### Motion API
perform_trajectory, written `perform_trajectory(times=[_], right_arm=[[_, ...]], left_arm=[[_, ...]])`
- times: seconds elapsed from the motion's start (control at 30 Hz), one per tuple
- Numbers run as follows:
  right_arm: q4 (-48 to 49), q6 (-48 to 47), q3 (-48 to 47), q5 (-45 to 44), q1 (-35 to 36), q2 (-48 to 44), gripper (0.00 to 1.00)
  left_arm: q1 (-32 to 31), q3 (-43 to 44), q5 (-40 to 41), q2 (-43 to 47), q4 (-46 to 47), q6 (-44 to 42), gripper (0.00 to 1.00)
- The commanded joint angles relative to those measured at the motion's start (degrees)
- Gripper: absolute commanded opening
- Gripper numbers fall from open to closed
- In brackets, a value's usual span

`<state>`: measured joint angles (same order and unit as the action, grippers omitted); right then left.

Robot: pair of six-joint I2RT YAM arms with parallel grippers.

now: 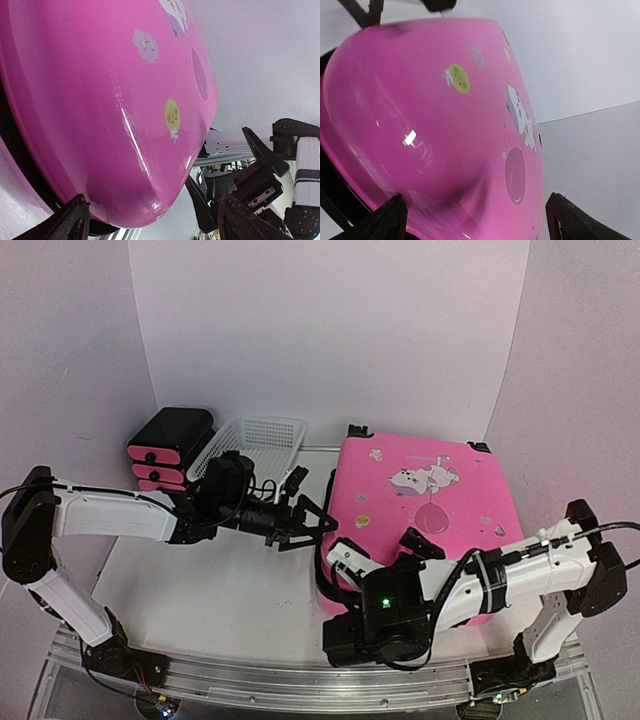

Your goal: Open, take out, and arrange the luggage

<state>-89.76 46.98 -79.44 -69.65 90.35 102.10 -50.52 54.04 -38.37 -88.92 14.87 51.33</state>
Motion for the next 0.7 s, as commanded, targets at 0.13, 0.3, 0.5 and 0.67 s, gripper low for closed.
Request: perform_trajectory(times=[0.13, 0.3, 0.5, 0.67], right_arm=[[18.8, -27.1, 8.3, 22.4, -2.8, -19.4, 0.98], [24.9, -30.2, 12.4, 29.1, -5.2, -26.5, 0.98], [21.0, -27.6, 13.2, 29.9, -8.4, -31.7, 0.98], [22.0, -28.0, 12.3, 28.7, -9.1, -29.9, 0.98]], left_arm=[[0.0, 1.3, -0.8, 1.3, 3.8, -0.6, 0.88], [-0.3, -1.9, 2.5, 3.2, 3.4, -0.7, 0.88], [-1.3, -3.6, 9.0, 1.5, 0.0, -3.4, 0.77], [-1.2, -2.5, 13.7, -0.4, -4.1, -6.3, 0.46]])
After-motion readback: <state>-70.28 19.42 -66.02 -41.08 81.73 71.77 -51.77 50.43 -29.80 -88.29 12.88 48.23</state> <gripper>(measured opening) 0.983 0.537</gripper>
